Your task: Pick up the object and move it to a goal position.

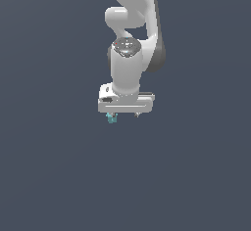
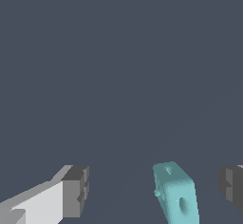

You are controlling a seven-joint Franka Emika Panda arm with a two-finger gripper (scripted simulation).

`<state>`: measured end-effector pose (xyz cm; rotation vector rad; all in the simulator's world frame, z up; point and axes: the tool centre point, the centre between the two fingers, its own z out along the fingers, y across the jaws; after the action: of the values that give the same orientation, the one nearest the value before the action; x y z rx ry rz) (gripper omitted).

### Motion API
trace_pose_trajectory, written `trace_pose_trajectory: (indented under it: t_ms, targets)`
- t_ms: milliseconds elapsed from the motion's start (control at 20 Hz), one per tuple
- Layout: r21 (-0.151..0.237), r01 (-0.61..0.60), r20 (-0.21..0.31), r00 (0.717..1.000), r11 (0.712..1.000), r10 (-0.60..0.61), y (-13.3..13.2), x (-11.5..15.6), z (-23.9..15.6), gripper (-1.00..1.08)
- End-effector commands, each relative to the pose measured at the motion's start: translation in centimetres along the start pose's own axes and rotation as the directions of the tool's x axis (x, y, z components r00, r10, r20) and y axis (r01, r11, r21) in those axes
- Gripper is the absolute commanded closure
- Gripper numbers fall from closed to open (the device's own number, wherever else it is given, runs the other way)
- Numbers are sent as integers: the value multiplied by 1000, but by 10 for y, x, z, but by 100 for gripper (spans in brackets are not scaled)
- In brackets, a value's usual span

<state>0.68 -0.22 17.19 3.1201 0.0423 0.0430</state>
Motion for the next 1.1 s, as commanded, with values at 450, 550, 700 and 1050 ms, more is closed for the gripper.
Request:
trace_pose_trajectory:
  t_ms: [450, 550, 700, 1050]
  targets:
    - [-8, -60, -55, 997, 998, 60, 35, 13, -23, -92]
    - [-9, -62, -55, 997, 998, 61, 35, 13, -24, -92]
    - [-8, -55, -51, 997, 998, 54, 34, 11, -20, -92]
    - [-4, -19, -36, 999, 1000, 19, 42, -7, 0, -92]
